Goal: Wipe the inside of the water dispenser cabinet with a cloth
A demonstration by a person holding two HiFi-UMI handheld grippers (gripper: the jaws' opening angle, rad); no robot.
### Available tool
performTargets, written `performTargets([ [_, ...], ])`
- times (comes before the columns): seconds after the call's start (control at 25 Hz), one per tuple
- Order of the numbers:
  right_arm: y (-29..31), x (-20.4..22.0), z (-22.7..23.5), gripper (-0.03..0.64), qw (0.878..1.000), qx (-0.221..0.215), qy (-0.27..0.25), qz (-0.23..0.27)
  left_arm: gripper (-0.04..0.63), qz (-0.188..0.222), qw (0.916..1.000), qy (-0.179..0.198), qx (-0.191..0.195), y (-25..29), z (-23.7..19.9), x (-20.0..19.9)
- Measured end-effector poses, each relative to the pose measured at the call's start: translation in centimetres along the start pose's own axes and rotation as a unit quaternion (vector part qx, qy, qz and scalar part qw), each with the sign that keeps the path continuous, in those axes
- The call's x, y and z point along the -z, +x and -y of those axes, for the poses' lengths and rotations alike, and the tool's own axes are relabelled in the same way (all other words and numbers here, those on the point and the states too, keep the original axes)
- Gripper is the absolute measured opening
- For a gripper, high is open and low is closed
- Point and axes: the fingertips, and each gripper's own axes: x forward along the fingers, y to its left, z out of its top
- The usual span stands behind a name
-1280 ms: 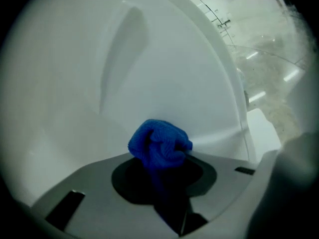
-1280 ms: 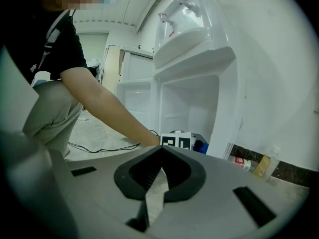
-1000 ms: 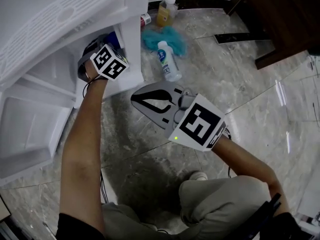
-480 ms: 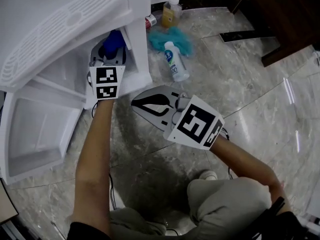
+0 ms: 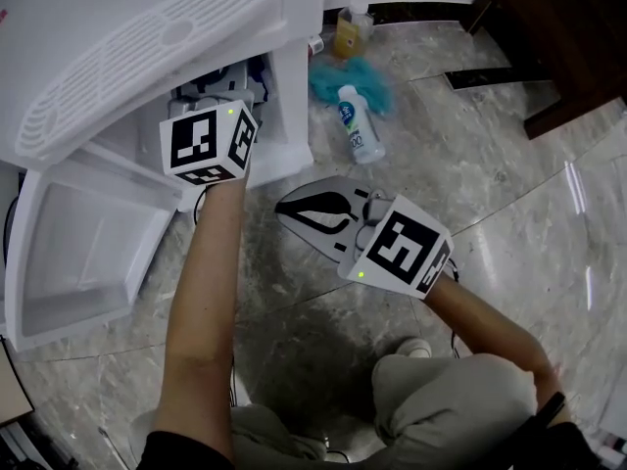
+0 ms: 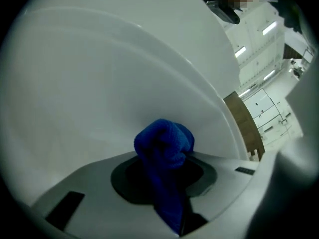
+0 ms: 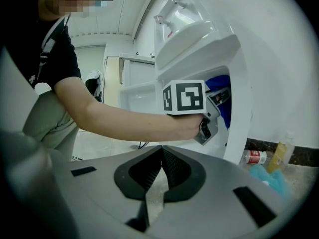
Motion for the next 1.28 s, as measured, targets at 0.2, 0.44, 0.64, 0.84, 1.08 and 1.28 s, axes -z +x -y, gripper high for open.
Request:
performTargets([
  [0.2, -0.9, 0.6, 0.3, -0.002, 1.000, 0.006, 0.005, -0.007, 0.100, -0.008, 0.9990, 0.015, -0.042, 2.1, -1.9, 0.5],
  [0.44, -1.9, 1.3, -0.3, -0.002, 1.000, -0.005, 0.009, -0.004, 0.100, -0.040, 0.9976, 0.030, -0.047, 4.2, -3.2, 1.2],
  [0.64, -1.5, 1.4, -0.5, -0.002, 1.000, -0.013, 0.015, -0.002, 0.100, -0.028, 0.9982, 0.014, -0.052, 2.2, -2.0, 1.4],
  [0.84, -1.1, 1.5, -0.8, -0.002, 1.000, -0.019, 0.011, -0.002, 0.100, -0.071, 0.9958, 0.028, -0.050, 3.5, -2.9, 2.5],
  [1.08, -1.3, 1.2, -0.9, -0.002, 1.000, -0.016, 0.008, -0.003, 0.100, -0.087, 0.9953, 0.027, -0.032, 3.3, -2.8, 2.3],
  [1.28, -1.0, 1.8, -0.7, -0.002, 1.000, -0.012, 0.004, -0.010, 0.100, -0.117, 0.9871, 0.071, 0.082, 0.4, 0.7, 1.1],
])
